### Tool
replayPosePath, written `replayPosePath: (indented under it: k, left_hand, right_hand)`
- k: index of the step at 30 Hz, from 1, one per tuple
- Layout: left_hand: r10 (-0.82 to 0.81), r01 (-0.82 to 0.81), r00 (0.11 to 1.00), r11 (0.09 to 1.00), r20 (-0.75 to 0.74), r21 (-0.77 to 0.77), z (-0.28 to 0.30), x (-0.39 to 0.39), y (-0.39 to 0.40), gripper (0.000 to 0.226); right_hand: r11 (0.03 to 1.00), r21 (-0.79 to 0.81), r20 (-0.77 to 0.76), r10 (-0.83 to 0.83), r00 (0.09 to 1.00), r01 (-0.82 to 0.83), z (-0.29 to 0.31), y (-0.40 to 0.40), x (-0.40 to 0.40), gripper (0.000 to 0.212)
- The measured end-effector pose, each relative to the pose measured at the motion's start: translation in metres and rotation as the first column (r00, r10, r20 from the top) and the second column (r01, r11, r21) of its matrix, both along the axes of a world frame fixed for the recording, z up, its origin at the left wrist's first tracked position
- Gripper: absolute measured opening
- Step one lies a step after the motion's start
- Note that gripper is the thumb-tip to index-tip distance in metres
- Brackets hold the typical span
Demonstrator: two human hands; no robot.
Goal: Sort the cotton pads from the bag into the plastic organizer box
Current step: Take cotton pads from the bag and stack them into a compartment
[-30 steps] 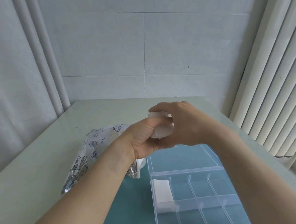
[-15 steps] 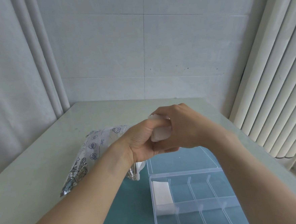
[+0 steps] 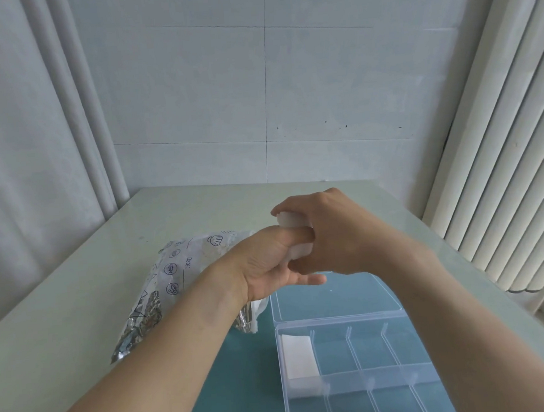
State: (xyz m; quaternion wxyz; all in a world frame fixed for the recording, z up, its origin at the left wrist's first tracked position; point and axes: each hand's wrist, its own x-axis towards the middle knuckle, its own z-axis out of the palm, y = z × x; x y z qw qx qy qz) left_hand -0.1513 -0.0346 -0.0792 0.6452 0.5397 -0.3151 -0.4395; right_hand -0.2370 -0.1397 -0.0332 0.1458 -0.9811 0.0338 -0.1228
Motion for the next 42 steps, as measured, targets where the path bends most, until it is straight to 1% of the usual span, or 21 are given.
replayPosePath:
  k: [3, 6, 8, 10, 11, 12, 13, 14, 16, 17, 18, 20, 22, 24, 26, 28, 29, 31, 35, 38, 42]
  left_hand:
    - [0.015, -0.021, 0.996, 0.998, 0.093, 0.065, -0.001, 0.002, 0.0, 0.018]
    - [0.138, -0.147, 0.977, 0.988, 0.163, 0.04, 0.0, 0.003, -0.001, 0.013]
    - [0.208, -0.213, 0.964, 0.977, 0.164, 0.014, 0.002, 0.005, -0.002, 0.017]
    - [0.25, -0.258, 0.949, 0.966, 0.189, 0.014, 0.004, 0.007, 0.0, 0.018]
    - [0.271, -0.28, 0.942, 0.96, 0.196, 0.016, 0.004, 0.008, 0.001, 0.018]
    - [0.291, -0.3, 0.936, 0.954, 0.2, 0.015, 0.005, 0.009, 0.001, 0.021]
    - [0.31, -0.319, 0.927, 0.948, 0.212, 0.007, 0.006, 0.008, 0.002, 0.023]
    - [0.323, -0.331, 0.916, 0.944, 0.236, -0.007, 0.01, 0.007, 0.003, 0.024]
    - [0.324, -0.321, 0.908, 0.945, 0.267, -0.054, 0.016, 0.001, 0.006, 0.027]
    - [0.324, -0.312, 0.907, 0.946, 0.271, -0.086, 0.018, -0.003, 0.007, 0.03]
    - [0.328, -0.308, 0.903, 0.944, 0.278, -0.116, 0.021, -0.006, 0.008, 0.033]
    - [0.338, -0.308, 0.88, 0.941, 0.333, -0.142, 0.025, -0.008, 0.012, 0.042]
    - [0.287, -0.268, 0.865, 0.958, 0.411, -0.104, 0.028, -0.012, 0.02, 0.05]
    - [0.218, -0.211, 0.885, 0.975, 0.411, -0.063, 0.029, -0.018, 0.028, 0.053]
    - [0.169, -0.178, 0.904, 0.984, 0.393, -0.013, 0.028, -0.025, 0.039, 0.044]
    - [0.128, -0.193, 0.864, 0.977, 0.487, 0.087, 0.024, -0.028, 0.051, 0.033]
    - [0.1, -0.218, 0.822, 0.965, 0.56, 0.147, 0.02, -0.03, 0.057, 0.03]
    - [0.035, -0.263, 0.74, 0.934, 0.672, 0.241, 0.008, -0.034, 0.07, 0.029]
    - [-0.122, -0.284, 0.64, 0.88, 0.759, 0.381, -0.018, -0.047, 0.089, 0.027]
    - [-0.089, -0.328, 0.64, 0.867, 0.763, 0.376, -0.035, -0.052, 0.092, 0.024]
    - [0.092, -0.356, 0.699, 0.905, 0.709, 0.233, -0.053, -0.055, 0.091, 0.019]
  right_hand:
    - [0.995, -0.085, 0.016, -0.053, 0.998, 0.054, -0.002, -0.006, 0.002, 0.047]
    - [0.993, -0.095, -0.01, -0.068, 0.998, 0.067, -0.005, -0.013, 0.004, 0.024]
    - [0.996, -0.065, -0.032, -0.064, 0.997, 0.062, -0.003, -0.017, 0.003, 0.034]
    - [0.995, -0.027, -0.092, -0.093, 0.991, 0.091, 0.004, -0.02, -0.004, 0.094]
    - [0.993, 0.03, -0.125, -0.111, 0.986, 0.116, 0.007, -0.022, -0.008, 0.112]
    - [0.986, 0.101, -0.137, -0.116, 0.984, 0.131, 0.01, -0.025, -0.012, 0.115]
    - [0.972, 0.183, -0.125, -0.125, 0.984, 0.146, 0.011, -0.029, -0.017, 0.106]
    - [0.948, 0.28, -0.082, -0.132, 0.988, 0.15, 0.012, -0.034, -0.021, 0.089]
    - [0.847, 0.52, 0.004, -0.133, 0.991, 0.111, 0.009, -0.04, -0.032, 0.046]
    - [0.764, 0.642, 0.035, -0.114, 0.993, 0.065, 0.007, -0.04, -0.037, 0.033]
    - [0.661, 0.75, 0.051, -0.093, 0.994, 0.023, 0.004, -0.039, -0.043, 0.03]
    - [0.489, 0.872, 0.028, -0.052, 0.998, 0.0, -0.002, -0.034, -0.052, 0.041]
    - [0.415, 0.91, -0.014, -0.024, 1.0, 0.023, -0.007, -0.028, -0.062, 0.047]
    - [0.335, 0.941, -0.044, -0.019, 0.999, 0.048, -0.012, -0.023, -0.069, 0.047]
    - [0.257, 0.961, -0.093, -0.055, 0.994, 0.104, -0.023, -0.013, -0.074, 0.045]
    - [0.206, 0.953, -0.201, -0.115, 0.973, 0.221, -0.037, -0.005, -0.076, 0.031]
    - [0.198, 0.936, -0.266, -0.143, 0.953, 0.291, -0.043, -0.001, -0.079, 0.021]
    - [0.253, 0.878, -0.37, -0.182, 0.911, 0.407, -0.053, 0.005, -0.083, 0.013]
    - [0.384, 0.803, -0.393, -0.235, 0.889, 0.457, -0.063, 0.014, -0.085, 0.02]
    - [0.492, 0.713, -0.423, -0.266, 0.866, 0.499, -0.063, 0.02, -0.081, 0.015]
    - [0.618, 0.561, -0.465, -0.315, 0.827, 0.551, -0.066, 0.029, -0.073, 0.02]
